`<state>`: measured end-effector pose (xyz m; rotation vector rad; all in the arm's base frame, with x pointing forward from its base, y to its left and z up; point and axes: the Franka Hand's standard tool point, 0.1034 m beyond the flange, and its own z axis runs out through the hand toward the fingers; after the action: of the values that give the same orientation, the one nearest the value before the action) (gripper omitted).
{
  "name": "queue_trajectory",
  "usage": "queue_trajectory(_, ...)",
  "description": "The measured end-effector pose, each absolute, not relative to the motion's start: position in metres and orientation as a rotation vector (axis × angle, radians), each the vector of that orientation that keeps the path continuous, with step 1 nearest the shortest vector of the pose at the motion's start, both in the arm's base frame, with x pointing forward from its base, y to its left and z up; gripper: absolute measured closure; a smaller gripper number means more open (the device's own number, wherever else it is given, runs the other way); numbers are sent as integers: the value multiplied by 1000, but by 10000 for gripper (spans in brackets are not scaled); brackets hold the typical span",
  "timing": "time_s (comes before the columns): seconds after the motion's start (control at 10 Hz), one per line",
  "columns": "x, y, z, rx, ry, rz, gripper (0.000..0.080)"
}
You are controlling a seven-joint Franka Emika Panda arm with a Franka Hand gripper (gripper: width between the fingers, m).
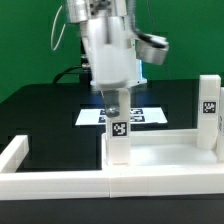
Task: Assemble desk
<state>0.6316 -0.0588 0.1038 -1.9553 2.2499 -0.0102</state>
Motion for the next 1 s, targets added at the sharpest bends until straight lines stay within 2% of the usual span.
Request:
queue_trajectory(0.2,630,-58,104,-1896,2296,-11,511)
queue_trajectory(0.3,630,-58,103,-1920,2278,-13,430)
queue_trajectory(0.4,629,-56,103,-2091,2146,-6,250)
queue_trajectory(0.5,632,-52,104,-2294,1946,8,250)
queue_trajectory(0.6,633,-51,101,-2449,1739,-2,171)
queue_trajectory(0.8,630,-32,100,-2574,1540,9,156)
queue_trajectory(1.0,629,-35,99,-2699,1313,-9,151)
